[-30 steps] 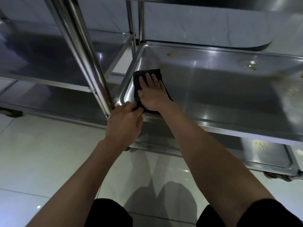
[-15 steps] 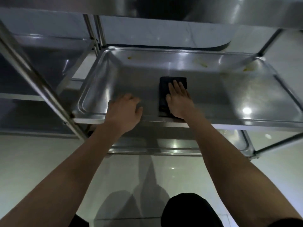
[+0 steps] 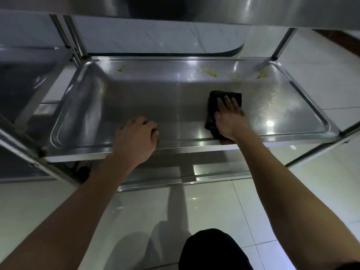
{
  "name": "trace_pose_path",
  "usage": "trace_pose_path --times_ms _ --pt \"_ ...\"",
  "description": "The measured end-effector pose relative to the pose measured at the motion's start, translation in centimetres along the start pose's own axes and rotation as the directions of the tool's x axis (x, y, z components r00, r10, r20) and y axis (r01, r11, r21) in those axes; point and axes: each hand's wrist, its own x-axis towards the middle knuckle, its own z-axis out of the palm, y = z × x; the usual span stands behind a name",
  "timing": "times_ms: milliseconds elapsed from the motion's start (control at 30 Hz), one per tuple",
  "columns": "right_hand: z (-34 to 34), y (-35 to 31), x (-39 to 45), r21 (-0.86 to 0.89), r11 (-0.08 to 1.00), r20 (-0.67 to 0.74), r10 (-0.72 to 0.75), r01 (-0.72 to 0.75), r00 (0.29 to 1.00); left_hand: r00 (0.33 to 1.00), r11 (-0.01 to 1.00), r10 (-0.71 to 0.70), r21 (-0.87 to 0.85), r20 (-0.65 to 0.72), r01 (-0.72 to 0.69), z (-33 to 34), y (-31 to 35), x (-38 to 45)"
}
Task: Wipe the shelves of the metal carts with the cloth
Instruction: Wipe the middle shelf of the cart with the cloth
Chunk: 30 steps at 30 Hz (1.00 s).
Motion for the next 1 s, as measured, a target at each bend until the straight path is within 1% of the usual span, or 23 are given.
trace_pose_path --times_ms 133,167,200,267,333,367,433,500,567,700,833,1000 --pt "0.5 -1.7 0.6 -0.002 1.000 -0.011 -0.011 0.011 1.000 0.998 0.998 0.042 -0.054 0.046 -0.040 -1.0 -1.5 0.2" --pt "0.9 -2.4 0.8 -0.006 1.000 -0.014 -0.019 0.019 1.000 0.997 0.998 0.040 -0.044 0.058 -0.038 -1.4 -2.5 0.1" --pt "1.2 -3.2 1.0 -0.012 1.000 -0.019 -0.028 0.028 0.999 0.998 1.000 0.020 -0.010 0.052 -0.020 -1.8 -3.7 -0.2" --pt "2.1 -5.1 1.6 -0.031 0.998 -0.023 -0.059 0.058 0.998 0.998 0.995 -0.061 0.079 0.007 0.061 -2.7 -6.6 -0.9" --pt "2.9 -7.8 2.4 -0.032 0.996 0.015 -0.086 0.086 0.996 0.988 0.975 -0.157 0.158 -0.015 0.157 -3.7 -9.5 -1.8" --pt "3.2 -9.4 2.8 -0.021 0.995 0.039 -0.096 0.097 0.995 0.982 0.967 -0.190 0.172 -0.012 0.189 -4.1 -10.6 -2.3" --pt "3.8 -12.8 3.4 -0.001 0.991 0.063 -0.130 0.130 0.990 0.977 0.966 -0.213 0.155 0.010 0.209 -4.6 -11.9 -3.1" --pt "4.4 -16.2 3.7 0.000 0.984 0.076 -0.177 0.177 0.981 0.979 0.968 -0.204 0.159 0.033 0.196 -4.7 -12.3 -3.6" --pt "5.3 -19.5 3.9 -0.008 0.970 0.086 -0.242 0.243 0.967 0.983 0.970 -0.182 0.166 0.027 0.175 -4.4 -12.5 -3.9" --pt "6.5 -25.4 4.7 0.030 0.943 0.151 -0.332 0.331 0.931 0.983 0.975 -0.183 0.131 0.021 0.179 -3.8 -13.3 -4.2" --pt "7.3 -30.5 5.1 0.063 0.915 0.168 -0.404 0.399 0.899 0.986 0.979 -0.164 0.116 -0.039 0.167 -3.3 -13.7 -4.6" --pt "8.5 -36.3 5.2 0.158 0.857 0.179 -0.513 0.490 0.840 0.983 0.981 -0.173 0.073 -0.062 0.177 -3.1 -13.5 -4.7"
